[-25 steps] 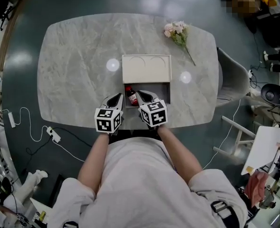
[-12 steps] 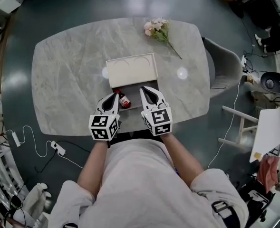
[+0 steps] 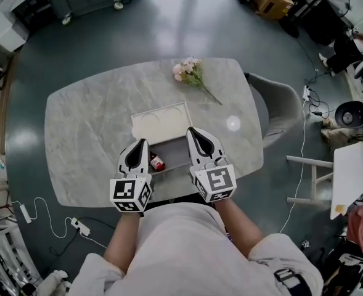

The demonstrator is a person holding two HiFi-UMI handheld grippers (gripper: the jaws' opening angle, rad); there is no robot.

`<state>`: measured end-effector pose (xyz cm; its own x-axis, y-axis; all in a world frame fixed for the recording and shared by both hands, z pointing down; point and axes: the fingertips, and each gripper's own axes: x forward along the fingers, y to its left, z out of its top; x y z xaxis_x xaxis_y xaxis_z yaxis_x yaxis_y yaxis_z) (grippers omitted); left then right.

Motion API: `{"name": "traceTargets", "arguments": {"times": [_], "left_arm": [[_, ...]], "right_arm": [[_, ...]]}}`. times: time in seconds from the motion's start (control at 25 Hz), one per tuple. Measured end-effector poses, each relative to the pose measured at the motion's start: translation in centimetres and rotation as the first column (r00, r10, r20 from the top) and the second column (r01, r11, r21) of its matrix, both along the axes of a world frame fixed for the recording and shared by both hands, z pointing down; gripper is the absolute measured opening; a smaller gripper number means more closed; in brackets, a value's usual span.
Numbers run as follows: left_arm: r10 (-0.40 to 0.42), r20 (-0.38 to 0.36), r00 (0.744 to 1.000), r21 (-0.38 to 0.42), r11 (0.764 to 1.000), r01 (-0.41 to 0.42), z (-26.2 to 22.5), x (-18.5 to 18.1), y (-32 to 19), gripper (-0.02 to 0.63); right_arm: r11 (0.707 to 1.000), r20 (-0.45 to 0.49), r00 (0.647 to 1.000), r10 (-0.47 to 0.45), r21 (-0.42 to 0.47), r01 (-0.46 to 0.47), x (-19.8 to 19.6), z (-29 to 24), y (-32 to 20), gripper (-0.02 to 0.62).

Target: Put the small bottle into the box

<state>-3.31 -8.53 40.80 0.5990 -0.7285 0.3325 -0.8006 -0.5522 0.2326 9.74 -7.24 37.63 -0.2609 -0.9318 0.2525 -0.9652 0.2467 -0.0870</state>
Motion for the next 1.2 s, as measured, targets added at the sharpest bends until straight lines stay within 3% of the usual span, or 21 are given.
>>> {"name": "traceTargets", "arguments": {"times": [0.32, 0.52, 0.64, 0.92, 1.2], "left_arm": [[-0.05, -0.046, 0.998, 0.206, 0.977, 0.058, -9.4, -0.6, -1.5, 0.023], [-0.047, -0.08, 0.996, 0.295, 0.953, 0.069, -13.2, -0.1, -2.4, 0.023], [-0.049, -0.095, 0.994, 0.317, 0.945, 0.077, -14.4, 0.3, -2.5, 0.023], [-0.07, -0.066, 0.995, 0.363, 0.927, 0.089, -15.4, -0.6, -2.3, 0.023], [-0.082, -0.064, 0.995, 0.366, 0.925, 0.1, -15.3, -0.8, -2.3, 0.023]], "right_arm": [[0.983, 0.03, 0.999, -0.014, 0.185, 0.008, 1.0, -8.8, -0.5, 0.025], [0.957, -0.045, 0.999, -0.013, 0.288, 0.025, 1.2, -12.6, -0.7, 0.025], [0.942, -0.067, 0.998, -0.004, 0.334, 0.026, 1.2, -14.1, -0.7, 0.025], [0.937, -0.065, 0.998, 0.004, 0.35, 0.019, 1.7, -14.9, -0.3, 0.025], [0.926, -0.07, 0.997, 0.017, 0.378, 0.011, 2.1, -15.2, -0.2, 0.025]]}}
